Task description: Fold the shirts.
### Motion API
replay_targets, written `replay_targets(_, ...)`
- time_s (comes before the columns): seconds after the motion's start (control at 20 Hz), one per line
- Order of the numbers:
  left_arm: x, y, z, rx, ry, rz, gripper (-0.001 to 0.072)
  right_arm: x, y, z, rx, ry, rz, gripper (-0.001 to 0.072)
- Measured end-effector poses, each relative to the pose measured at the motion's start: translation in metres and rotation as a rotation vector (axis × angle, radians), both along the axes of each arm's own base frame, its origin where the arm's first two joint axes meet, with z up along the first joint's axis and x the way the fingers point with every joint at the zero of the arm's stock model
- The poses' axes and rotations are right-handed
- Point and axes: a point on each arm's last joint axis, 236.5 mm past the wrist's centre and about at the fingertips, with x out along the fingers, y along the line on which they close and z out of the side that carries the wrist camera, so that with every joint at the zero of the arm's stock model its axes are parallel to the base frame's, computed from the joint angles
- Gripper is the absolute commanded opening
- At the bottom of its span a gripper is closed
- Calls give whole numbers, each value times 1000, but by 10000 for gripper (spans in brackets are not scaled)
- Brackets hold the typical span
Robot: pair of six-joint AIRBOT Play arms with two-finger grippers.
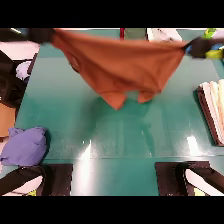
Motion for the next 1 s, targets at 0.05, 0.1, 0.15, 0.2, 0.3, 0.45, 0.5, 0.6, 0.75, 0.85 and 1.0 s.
replay_targets(0.05, -20, 6, 34, -23, -80, 0, 22, -14, -1, 33, -10, -76, -1, 17)
replay_targets(0.1, -39, 12, 63, -43, -153, 1, 22, -29, -1, 62, -18, -143, 1, 17)
replay_targets(0.15, -59, 18, 90, -65, -224, 1, 22, -44, -1, 86, -27, -200, 2, 17)
replay_targets(0.2, -77, 23, 112, -85, -285, 2, 22, -58, -2, 110, -37, -260, -1, 17)
replay_targets(0.3, -108, 32, 145, -119, -389, 5, 22, -80, -2, 144, -55, -344, -4, 17)
replay_targets(0.45, -138, 41, 179, -159, -499, 7, 22, -101, -2, 181, -75, -430, -5, 17)
replay_targets(0.5, -142, 42, 184, -167, -516, 6, 22, -102, -2, 188, -79, -440, -5, 17)
replay_targets(0.6, -142, 42, 184, -168, -516, 5, 22, -95, -3, 193, -81, -433, -3, 17)
replay_targets(0.75, -109, 34, 148, -116, -397, 8, 22, -61, -1, 171, -70, -350, 7, 17)
replay_targets(0.85, -67, 26, 93, -38, -234, 21, 22, -25, 9, 127, -59, -225, 38, 17)
replay_targets(1.0, -2, 17, -28, 101, 83, 36, 22, 30, 33, 29, -73, 6, 93, 17)
